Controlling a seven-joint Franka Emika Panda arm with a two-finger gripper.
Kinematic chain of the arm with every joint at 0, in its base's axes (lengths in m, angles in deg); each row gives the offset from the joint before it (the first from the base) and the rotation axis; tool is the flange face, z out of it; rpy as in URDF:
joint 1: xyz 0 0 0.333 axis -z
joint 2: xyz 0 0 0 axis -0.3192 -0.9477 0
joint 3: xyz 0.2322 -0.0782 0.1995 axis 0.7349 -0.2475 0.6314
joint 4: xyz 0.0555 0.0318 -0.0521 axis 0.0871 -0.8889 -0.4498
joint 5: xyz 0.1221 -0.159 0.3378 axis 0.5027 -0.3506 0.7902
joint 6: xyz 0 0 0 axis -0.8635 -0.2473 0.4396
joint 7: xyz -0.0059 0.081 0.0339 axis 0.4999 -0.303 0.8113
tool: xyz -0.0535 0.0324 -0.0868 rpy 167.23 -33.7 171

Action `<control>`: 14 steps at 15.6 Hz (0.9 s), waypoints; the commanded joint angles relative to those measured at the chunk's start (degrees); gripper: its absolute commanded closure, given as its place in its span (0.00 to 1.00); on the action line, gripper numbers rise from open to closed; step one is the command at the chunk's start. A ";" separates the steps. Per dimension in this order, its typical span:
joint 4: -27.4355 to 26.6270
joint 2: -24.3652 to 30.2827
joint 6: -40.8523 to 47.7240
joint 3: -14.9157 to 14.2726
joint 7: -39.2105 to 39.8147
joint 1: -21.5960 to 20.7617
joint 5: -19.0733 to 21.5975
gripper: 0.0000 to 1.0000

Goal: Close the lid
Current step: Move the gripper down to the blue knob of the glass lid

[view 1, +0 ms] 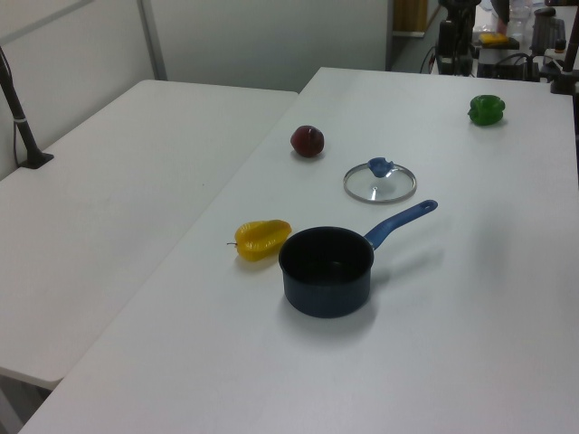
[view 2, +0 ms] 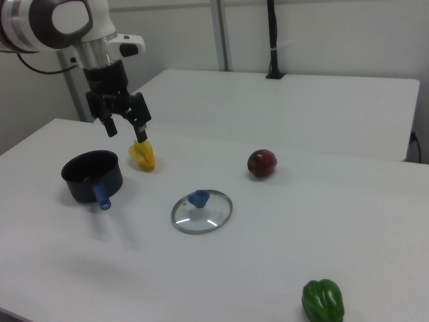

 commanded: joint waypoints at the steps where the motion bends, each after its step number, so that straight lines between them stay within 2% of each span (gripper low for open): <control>1: -0.67 1.02 1.30 -1.07 0.52 -0.31 1.06 0.00; 7: -0.76 0.32 0.42 -0.89 -0.01 -0.40 1.24 0.00; 9: -0.76 -0.56 -1.15 -0.89 -0.10 0.56 2.46 0.00; 14: -0.93 -5.65 -7.74 -0.98 -5.00 2.76 3.52 0.00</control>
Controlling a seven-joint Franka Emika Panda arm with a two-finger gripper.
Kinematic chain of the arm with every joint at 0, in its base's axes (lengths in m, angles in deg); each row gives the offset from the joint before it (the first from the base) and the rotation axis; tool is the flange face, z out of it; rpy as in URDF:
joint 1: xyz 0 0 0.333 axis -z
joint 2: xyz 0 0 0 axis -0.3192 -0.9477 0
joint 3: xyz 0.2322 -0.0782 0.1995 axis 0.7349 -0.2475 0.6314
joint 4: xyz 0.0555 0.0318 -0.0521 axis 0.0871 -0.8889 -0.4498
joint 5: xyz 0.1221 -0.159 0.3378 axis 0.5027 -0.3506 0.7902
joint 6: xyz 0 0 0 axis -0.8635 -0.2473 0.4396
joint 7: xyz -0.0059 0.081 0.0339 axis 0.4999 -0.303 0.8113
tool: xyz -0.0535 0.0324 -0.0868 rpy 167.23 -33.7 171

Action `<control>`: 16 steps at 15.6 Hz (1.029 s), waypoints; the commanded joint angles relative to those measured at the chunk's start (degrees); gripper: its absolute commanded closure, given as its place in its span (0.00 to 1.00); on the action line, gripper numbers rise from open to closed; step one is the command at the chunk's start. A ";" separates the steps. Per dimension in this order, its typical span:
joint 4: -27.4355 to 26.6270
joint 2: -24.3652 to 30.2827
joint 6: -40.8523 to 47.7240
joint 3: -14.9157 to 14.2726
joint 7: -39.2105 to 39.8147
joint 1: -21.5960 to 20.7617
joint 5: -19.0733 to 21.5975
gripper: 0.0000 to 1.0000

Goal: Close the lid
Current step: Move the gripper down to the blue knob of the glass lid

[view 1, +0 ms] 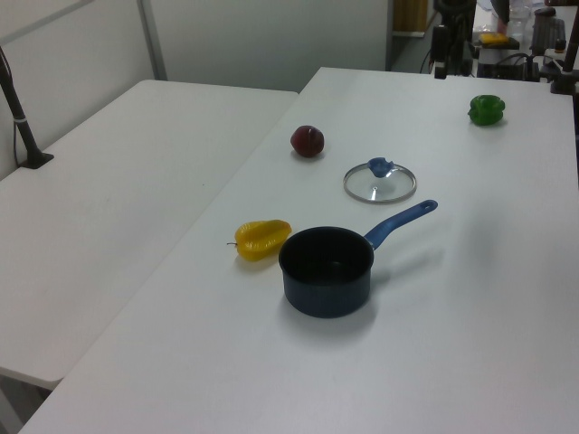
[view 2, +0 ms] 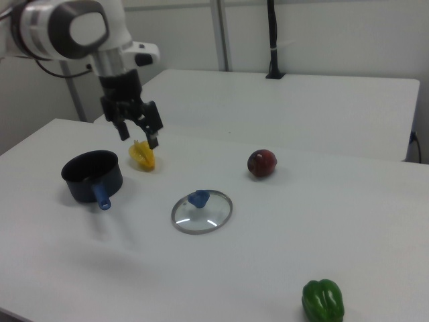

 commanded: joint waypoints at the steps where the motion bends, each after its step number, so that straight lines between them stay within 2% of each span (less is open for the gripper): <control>1: -0.53 -5.06 -6.87 -0.50 -7.25 0.88 1.26 0.00; 5: -0.62 -11.65 -14.88 -0.50 -13.16 1.93 1.35 0.00; 10: -0.53 -18.95 -23.23 -0.50 -13.70 2.63 1.26 0.00; 16: -0.53 -24.15 -30.10 -0.50 -14.22 2.37 1.08 0.00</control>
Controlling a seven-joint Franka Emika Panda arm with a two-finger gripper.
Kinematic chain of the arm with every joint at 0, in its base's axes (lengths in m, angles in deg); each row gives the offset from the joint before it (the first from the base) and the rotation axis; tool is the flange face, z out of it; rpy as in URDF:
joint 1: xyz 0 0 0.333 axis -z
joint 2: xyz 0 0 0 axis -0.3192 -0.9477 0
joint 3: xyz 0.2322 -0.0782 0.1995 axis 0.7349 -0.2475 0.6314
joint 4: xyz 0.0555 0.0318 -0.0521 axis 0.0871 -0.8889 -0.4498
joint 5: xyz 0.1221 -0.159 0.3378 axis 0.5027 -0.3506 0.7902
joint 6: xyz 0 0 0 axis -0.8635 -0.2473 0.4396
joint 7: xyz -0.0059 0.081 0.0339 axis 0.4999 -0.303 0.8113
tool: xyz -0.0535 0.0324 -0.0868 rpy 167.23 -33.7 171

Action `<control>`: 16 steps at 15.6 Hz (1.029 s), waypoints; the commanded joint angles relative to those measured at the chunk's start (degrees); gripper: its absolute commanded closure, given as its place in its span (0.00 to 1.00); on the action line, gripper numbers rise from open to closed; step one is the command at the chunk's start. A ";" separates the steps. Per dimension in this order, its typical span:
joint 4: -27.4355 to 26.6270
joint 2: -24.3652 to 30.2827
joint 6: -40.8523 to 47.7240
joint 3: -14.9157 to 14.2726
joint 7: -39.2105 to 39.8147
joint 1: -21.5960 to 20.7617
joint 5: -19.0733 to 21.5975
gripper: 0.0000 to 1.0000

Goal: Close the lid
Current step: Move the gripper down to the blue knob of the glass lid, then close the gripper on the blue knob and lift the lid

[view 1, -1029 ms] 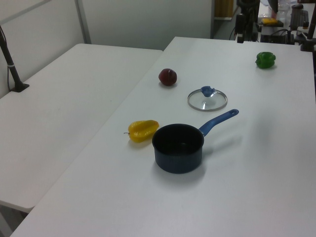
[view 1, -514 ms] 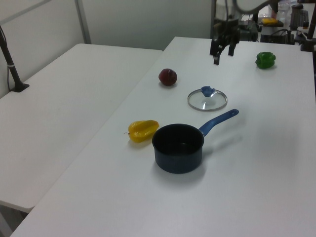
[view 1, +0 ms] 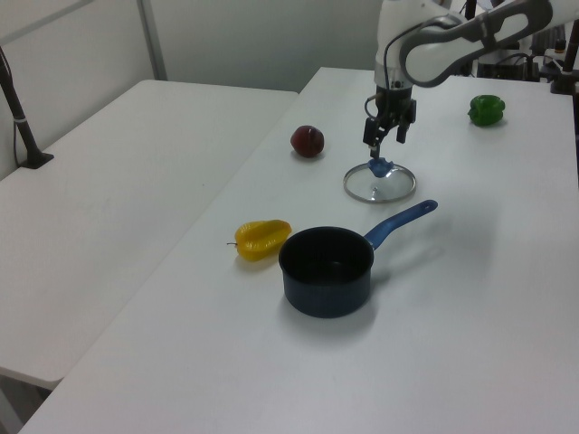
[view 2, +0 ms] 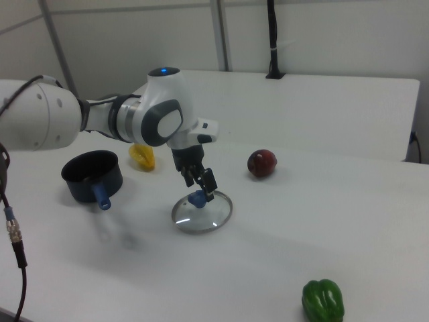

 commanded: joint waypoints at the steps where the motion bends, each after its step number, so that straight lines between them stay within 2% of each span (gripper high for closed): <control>1: 0.04 -1.93 -2.49 -0.24 -2.19 -1.11 0.45 0.00; 6: -0.66 -2.56 -2.93 0.11 -2.81 -1.20 0.26 0.00; 7: -0.84 -2.56 -2.93 0.11 -2.81 -1.20 0.26 0.03; 12: -1.11 -2.20 -2.76 0.20 -2.81 -1.29 0.35 0.31; 16: -1.11 -1.68 -2.58 0.38 -2.90 -1.29 0.62 0.46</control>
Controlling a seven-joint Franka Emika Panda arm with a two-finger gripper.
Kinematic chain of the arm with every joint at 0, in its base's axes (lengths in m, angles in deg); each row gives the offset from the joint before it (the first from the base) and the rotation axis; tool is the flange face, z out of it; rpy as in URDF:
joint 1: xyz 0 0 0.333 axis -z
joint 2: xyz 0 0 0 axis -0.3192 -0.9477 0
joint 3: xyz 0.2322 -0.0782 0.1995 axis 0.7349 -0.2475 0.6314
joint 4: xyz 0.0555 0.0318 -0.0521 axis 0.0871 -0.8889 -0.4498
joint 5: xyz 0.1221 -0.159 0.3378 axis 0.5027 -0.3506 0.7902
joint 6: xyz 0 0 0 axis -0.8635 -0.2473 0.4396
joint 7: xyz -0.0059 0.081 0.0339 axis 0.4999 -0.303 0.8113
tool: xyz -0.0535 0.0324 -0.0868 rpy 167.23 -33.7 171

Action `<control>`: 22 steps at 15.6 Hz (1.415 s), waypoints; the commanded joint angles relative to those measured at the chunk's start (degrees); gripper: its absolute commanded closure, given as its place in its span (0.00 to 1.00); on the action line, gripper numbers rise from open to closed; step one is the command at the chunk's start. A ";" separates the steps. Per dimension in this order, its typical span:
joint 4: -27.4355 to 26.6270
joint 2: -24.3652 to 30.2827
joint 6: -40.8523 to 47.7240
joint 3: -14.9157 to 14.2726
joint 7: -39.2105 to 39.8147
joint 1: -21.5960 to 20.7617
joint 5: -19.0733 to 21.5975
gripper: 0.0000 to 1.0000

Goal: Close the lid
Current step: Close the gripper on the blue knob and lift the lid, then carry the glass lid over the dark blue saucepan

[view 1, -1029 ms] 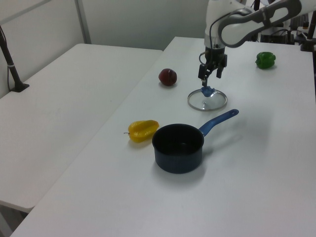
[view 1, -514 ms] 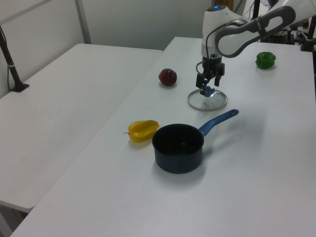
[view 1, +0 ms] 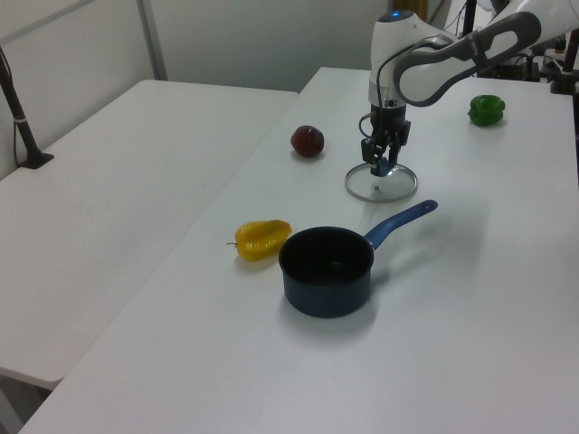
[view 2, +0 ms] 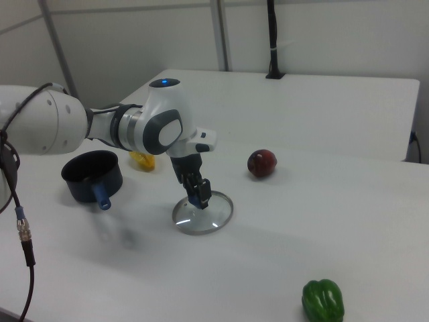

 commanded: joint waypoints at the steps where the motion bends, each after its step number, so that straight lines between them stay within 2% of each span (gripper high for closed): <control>1: -1.18 1.33 -1.06 -0.03 -0.89 -0.44 0.62 0.50; 4: -1.27 2.03 -1.06 -0.03 -0.71 -0.44 0.53 0.57; 8: -0.48 5.81 -0.36 0.05 0.35 -1.31 0.35 0.58; 10: 1.09 6.86 0.95 0.06 0.26 -3.77 0.27 0.58; 13: 7.06 6.60 5.87 0.06 0.43 -7.81 0.09 0.57; 17: 12.08 6.25 5.80 0.06 1.22 -13.87 0.09 0.57; 22: 13.76 5.72 5.09 0.14 3.51 -20.91 0.18 0.57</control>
